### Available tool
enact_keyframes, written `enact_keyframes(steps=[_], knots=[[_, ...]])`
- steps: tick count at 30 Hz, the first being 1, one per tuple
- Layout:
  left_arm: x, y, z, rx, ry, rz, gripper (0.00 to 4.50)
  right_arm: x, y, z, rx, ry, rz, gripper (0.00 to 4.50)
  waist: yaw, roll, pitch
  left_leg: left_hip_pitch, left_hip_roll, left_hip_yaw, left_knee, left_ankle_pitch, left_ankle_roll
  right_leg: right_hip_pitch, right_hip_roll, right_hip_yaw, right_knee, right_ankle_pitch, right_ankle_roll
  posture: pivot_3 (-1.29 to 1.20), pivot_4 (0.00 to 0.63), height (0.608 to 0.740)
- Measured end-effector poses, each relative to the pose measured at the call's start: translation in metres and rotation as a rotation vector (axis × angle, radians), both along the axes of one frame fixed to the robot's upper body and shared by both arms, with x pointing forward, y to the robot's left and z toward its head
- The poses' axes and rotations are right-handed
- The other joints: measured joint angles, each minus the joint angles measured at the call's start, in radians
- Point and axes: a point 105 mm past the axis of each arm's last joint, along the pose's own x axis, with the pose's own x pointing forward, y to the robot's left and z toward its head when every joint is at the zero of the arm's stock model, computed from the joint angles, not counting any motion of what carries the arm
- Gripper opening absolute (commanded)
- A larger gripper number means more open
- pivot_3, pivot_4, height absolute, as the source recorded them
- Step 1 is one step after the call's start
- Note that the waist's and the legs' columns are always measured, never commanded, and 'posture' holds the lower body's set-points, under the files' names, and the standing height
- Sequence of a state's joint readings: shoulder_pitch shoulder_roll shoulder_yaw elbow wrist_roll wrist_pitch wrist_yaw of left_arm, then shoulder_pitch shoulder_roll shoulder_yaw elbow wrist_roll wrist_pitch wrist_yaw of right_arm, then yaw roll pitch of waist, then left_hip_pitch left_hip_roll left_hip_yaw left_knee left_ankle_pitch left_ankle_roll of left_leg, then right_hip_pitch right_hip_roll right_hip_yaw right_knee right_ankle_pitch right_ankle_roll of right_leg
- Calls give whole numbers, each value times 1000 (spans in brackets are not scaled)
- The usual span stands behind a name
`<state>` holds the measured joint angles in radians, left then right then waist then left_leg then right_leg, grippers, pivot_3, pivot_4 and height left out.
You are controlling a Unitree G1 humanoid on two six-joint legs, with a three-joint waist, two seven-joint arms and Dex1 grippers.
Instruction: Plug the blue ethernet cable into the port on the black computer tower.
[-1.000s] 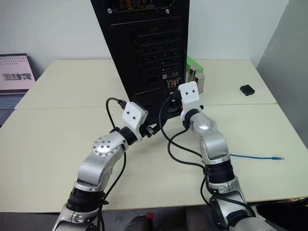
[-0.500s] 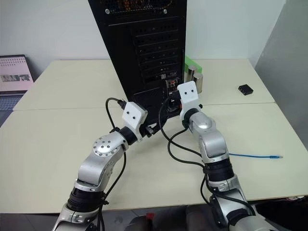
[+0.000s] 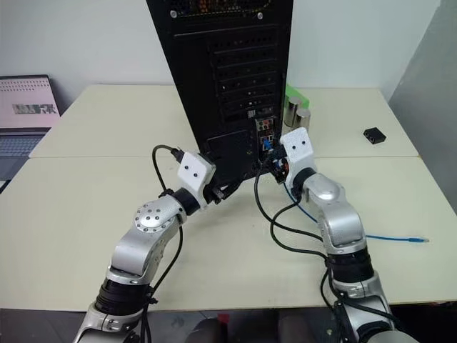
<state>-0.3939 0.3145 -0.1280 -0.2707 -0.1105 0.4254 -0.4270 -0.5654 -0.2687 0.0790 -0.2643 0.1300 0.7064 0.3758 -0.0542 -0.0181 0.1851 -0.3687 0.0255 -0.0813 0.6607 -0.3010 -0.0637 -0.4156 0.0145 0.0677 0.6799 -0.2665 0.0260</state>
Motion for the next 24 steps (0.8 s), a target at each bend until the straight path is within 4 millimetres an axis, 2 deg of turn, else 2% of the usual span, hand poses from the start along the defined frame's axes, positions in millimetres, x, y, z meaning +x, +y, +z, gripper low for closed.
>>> enact_keyframes(steps=[4, 7, 12, 24], knots=[[1, 2, -3, 20, 23, 3, 3327, -14, -11, 3, -47, 1, 72, 4488, 1, 0, 0, 0, 0, 0, 0, 0, 0, 0, 0, 0, 0, 0, 0, 0, 150, 740], [3, 12, -3, 72, 42, 25, 3327, -35, -28, 3, -117, 14, 184, 4488, 4, 0, 1, 0, -1, 0, 0, 0, 0, 1, 0, 0, -1, 0, 0, 0, 150, 740], [3, 14, 1, 99, 54, -2, 3327, -49, -45, 9, -134, 0, 274, 4488, 6, -1, 1, 1, 0, 1, 1, 0, 0, 2, 1, 1, -1, 0, 1, 0, 150, 740], [-6, 9, 7, 103, 64, -109, 3327, -54, -55, 22, -73, -31, 335, 4488, 9, -1, 1, 2, 0, 1, 1, 0, 0, 2, 1, 1, -1, 0, 0, 0, 150, 740]])
